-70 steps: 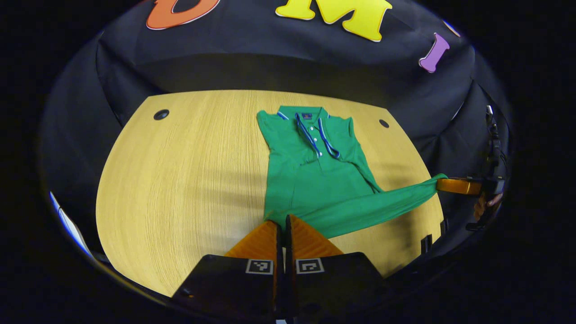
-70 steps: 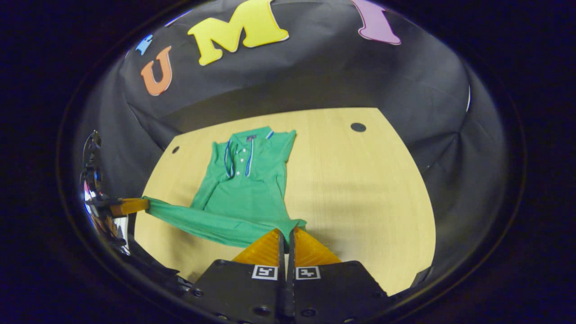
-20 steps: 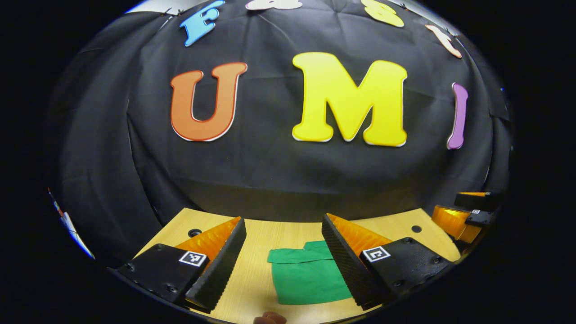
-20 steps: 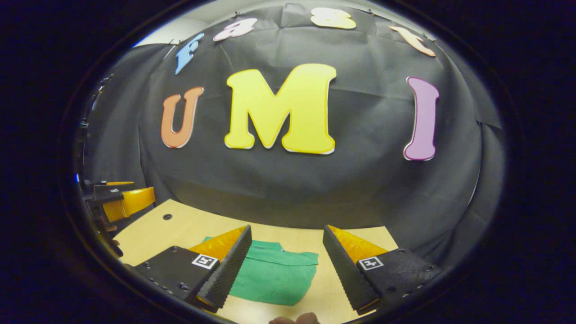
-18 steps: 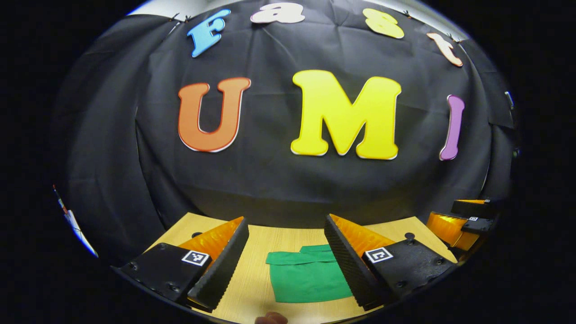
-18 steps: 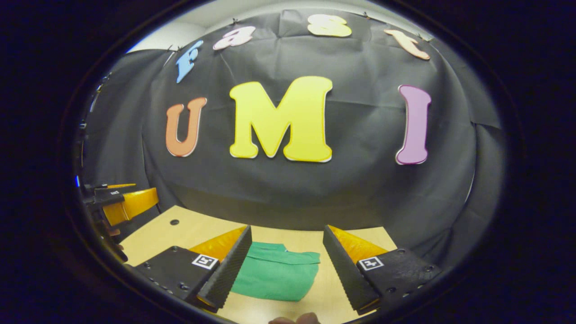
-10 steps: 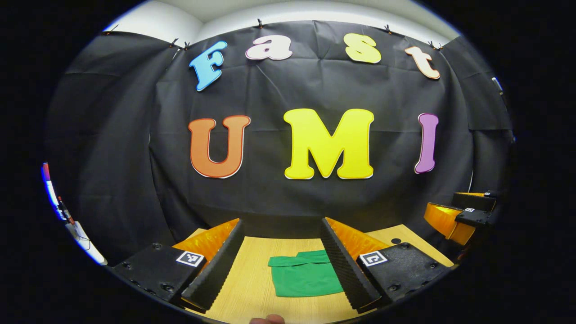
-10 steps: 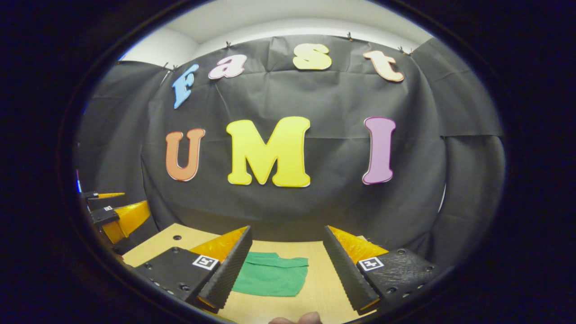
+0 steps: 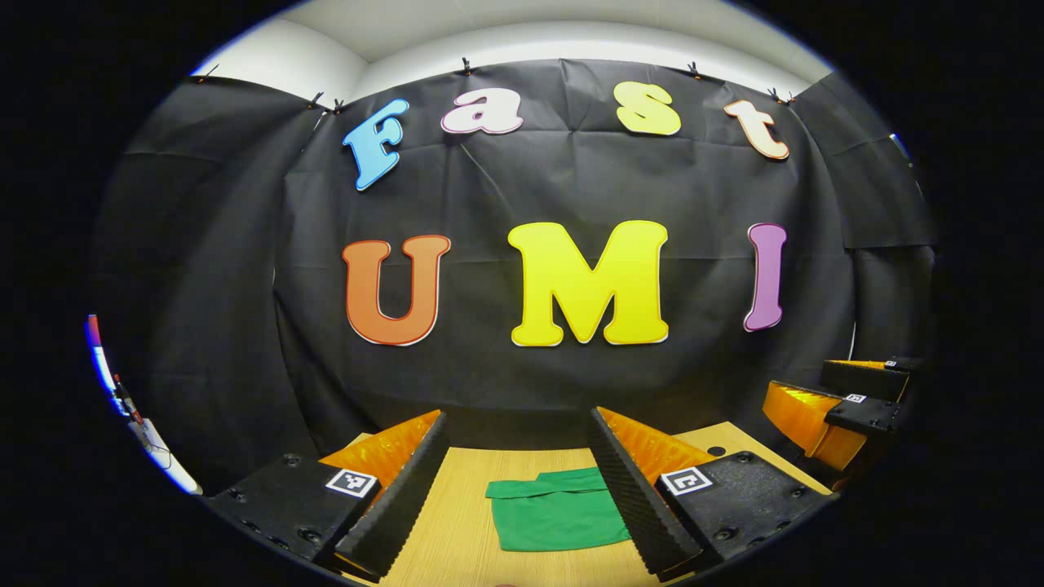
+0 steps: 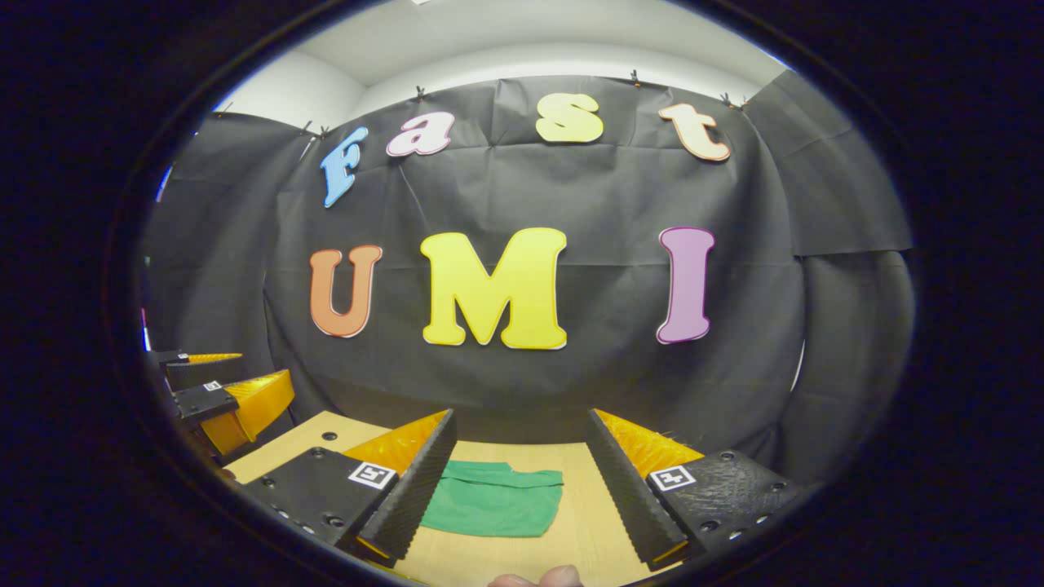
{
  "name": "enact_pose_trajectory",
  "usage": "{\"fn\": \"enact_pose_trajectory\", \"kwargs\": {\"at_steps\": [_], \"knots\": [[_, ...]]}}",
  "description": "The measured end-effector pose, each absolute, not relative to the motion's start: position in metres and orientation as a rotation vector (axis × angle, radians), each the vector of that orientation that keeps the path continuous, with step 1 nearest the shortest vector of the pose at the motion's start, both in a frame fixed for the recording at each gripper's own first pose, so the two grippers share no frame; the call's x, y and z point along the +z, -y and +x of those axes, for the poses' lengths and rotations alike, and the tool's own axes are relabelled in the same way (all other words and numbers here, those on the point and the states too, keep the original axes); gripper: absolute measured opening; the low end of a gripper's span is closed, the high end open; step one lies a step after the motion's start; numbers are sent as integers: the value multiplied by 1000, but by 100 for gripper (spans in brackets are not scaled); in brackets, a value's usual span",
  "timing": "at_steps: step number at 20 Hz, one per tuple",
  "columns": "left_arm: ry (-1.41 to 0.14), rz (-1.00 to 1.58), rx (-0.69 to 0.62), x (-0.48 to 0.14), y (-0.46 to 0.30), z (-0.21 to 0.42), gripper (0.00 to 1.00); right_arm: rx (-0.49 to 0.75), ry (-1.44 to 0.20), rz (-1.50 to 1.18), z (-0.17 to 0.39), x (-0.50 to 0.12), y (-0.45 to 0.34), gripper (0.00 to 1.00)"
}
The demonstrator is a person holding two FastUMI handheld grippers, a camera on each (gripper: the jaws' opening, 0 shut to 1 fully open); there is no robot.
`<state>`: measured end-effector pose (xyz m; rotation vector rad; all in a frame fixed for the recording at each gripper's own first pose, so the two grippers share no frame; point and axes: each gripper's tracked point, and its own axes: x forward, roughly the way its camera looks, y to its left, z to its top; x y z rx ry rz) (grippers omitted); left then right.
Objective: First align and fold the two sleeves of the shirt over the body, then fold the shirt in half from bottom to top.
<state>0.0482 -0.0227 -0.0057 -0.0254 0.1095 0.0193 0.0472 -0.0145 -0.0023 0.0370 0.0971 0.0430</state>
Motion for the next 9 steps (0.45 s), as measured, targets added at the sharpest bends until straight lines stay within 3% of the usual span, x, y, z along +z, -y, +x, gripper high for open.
{"fn": "enact_pose_trajectory", "kwargs": {"at_steps": [9], "knots": [[-94,-10,4,0,27,50,100,44,-83,38,46,-2,16,97]]}}
